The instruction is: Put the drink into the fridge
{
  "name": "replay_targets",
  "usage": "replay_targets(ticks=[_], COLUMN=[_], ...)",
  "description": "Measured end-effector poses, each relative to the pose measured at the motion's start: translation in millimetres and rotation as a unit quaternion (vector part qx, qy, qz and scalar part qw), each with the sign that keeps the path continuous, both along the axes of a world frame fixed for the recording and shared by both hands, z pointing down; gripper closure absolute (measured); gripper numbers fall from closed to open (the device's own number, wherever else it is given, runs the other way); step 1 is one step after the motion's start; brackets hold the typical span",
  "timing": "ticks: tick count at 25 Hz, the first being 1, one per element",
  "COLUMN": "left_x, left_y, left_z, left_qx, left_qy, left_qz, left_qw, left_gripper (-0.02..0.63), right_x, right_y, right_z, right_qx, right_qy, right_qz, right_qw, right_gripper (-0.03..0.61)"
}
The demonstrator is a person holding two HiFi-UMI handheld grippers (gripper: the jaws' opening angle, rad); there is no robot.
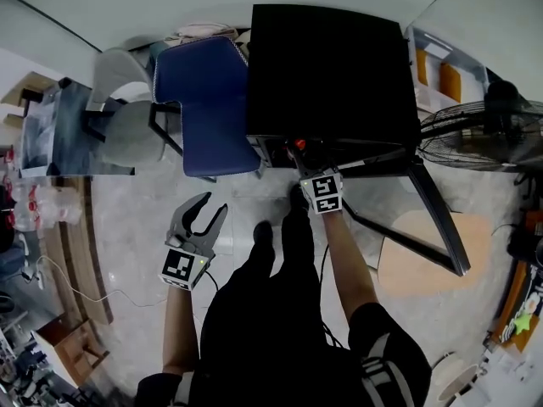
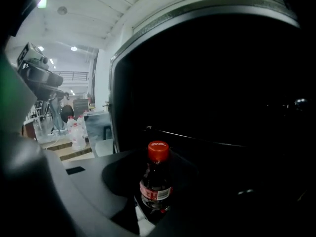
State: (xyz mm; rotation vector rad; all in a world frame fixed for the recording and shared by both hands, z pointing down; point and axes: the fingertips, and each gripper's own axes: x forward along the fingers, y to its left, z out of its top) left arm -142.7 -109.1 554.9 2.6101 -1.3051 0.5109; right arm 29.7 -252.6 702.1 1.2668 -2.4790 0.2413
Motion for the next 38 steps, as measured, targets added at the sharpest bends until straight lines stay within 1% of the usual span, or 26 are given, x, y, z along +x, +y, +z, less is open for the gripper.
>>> replay_targets(ticks=[5, 11, 14, 18, 23, 27, 28, 32, 35, 38], left_x=[-10, -12, -14, -15, -13, -16, -16, -13, -11, -10], left_y=[2, 0, 2, 0, 1, 5, 4, 2, 2, 1], left_z=[11, 16, 22, 23, 23, 25, 23, 17, 13, 9], left_qx=[-0.013, -0.018, -0.027, -0.029, -0.029, -0.033, -0.031, -0.024, -0.018, -0.012], left_qy=[-0.015, -0.011, -0.018, -0.013, -0.009, -0.016, -0.012, -0.005, -0.004, 0.000], left_qz=[-0.010, -0.022, -0.018, -0.025, -0.020, -0.011, -0.014, -0.010, 0.000, 0.007], left_qw=[0.9997, 0.9995, 0.9993, 0.9992, 0.9993, 0.9993, 0.9993, 0.9996, 0.9998, 0.9999], left_gripper=[0.456, 0.456, 0.456, 0.456, 0.456, 0.456, 0.456, 0.456, 0.456, 0.456], right_x=[-3, -9, -9, -9, -13, -15, -15, -12, -9, -4], right_y=[-17, -38, -47, -58, -64, -63, -63, -60, -56, -49], right_z=[16, 33, 39, 46, 49, 49, 50, 55, 55, 50], right_qx=[-0.006, -0.006, -0.009, -0.009, -0.004, 0.002, 0.001, -0.013, -0.015, -0.018], right_qy=[0.000, 0.008, 0.009, 0.009, 0.008, 0.012, 0.014, 0.017, 0.022, 0.024], right_qz=[0.003, 0.011, 0.016, 0.023, 0.029, 0.033, 0.033, 0.033, 0.038, 0.046], right_qw=[1.000, 1.000, 1.000, 1.000, 1.000, 0.999, 0.999, 0.999, 0.999, 0.998], right_gripper=[0.445, 0.445, 0.445, 0.443, 0.442, 0.437, 0.434, 0.377, 0.359, 0.354])
